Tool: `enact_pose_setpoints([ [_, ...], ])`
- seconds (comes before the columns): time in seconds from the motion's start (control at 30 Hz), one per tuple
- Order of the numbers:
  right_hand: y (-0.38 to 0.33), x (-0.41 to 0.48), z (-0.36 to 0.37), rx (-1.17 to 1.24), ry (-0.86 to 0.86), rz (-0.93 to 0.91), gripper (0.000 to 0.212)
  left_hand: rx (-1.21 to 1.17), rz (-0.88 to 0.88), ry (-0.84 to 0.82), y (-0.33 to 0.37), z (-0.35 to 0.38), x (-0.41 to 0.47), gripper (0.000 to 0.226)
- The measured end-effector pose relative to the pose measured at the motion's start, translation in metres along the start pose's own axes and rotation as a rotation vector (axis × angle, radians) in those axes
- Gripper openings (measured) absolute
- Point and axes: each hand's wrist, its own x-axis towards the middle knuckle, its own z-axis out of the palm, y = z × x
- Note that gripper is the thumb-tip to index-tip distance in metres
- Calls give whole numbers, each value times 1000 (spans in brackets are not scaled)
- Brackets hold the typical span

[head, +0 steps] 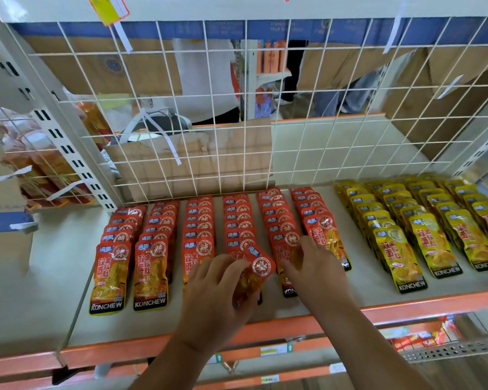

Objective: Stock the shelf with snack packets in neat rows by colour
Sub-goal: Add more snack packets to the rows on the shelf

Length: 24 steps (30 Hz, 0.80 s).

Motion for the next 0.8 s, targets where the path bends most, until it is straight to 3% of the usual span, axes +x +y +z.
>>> enact_pose_setpoints([
  [0.6, -4, -4, -3, 17, 6, 43, 53, -2, -25, -30, -1, 1, -1, 45],
  [0.8, -12, -4, -5, -64, 24, 47, 68, -13, -23, -13, 0, 0, 0, 45],
])
